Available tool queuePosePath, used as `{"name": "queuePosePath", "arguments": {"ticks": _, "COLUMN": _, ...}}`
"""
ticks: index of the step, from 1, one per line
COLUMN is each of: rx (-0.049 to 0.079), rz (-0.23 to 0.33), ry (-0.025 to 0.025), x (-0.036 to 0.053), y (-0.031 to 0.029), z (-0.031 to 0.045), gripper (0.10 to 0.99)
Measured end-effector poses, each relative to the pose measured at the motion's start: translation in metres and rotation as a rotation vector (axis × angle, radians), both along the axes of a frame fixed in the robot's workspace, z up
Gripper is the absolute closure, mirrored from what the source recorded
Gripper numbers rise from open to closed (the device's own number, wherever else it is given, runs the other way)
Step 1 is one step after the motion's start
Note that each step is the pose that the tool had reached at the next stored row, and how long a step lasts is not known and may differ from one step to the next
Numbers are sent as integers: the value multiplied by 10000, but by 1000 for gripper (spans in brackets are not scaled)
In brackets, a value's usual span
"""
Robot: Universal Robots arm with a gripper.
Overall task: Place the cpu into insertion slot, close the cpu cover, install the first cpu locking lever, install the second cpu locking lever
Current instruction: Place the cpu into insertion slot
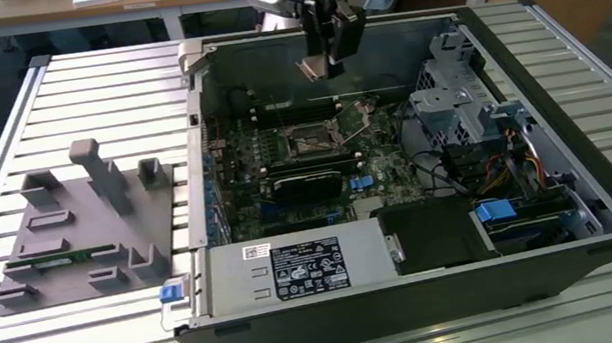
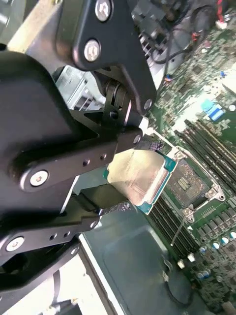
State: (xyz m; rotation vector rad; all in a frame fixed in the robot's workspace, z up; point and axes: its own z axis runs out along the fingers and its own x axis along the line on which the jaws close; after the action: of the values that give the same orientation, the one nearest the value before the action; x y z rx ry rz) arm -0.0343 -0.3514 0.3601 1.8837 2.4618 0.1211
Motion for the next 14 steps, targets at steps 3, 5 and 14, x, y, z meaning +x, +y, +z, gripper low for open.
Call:
{"name": "queuePosePath", "arguments": {"ticks": 3, "rx": 0, "rz": -550, "ry": 0, "x": 0, "y": 0, "z": -15, "gripper": 561}}
{"name": "queuePosePath", "arguments": {"ticks": 5, "rx": 0, "rz": -910, "ry": 0, "x": 0, "y": 0, "z": -26, "gripper": 561}}
{"name": "queuePosePath", "arguments": {"ticks": 14, "rx": 2, "rz": -1998, "ry": -1, "x": 0, "y": 33, "z": -102, "gripper": 561}}
